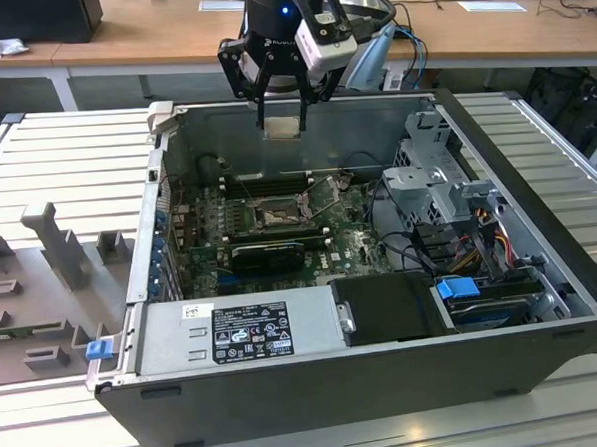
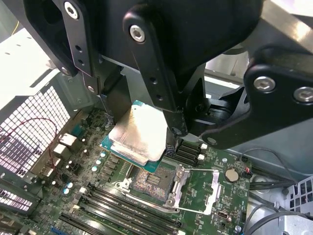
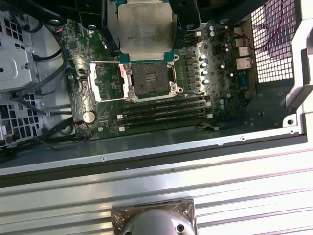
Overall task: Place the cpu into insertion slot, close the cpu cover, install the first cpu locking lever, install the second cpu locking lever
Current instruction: 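Place the cpu into insertion slot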
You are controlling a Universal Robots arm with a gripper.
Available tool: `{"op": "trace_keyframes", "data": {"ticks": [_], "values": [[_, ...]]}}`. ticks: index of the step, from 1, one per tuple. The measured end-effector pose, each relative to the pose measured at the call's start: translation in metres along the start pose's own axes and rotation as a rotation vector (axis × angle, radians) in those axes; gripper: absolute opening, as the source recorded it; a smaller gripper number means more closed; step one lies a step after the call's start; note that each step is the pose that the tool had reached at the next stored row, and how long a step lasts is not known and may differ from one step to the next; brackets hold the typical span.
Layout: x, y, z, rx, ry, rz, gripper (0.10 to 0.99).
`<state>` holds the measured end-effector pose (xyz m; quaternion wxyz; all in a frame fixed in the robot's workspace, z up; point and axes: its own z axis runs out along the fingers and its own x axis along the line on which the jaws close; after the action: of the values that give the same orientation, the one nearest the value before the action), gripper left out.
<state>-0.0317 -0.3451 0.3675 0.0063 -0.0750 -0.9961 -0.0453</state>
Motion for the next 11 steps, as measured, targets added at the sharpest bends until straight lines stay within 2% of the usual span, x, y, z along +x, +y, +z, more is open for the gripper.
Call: {"op": "trace_keyframes", "data": {"ticks": [11], "values": [[0.0, -0.0002, 0.0017, 0.0, -0.0006, 0.006, 0.529]]}}
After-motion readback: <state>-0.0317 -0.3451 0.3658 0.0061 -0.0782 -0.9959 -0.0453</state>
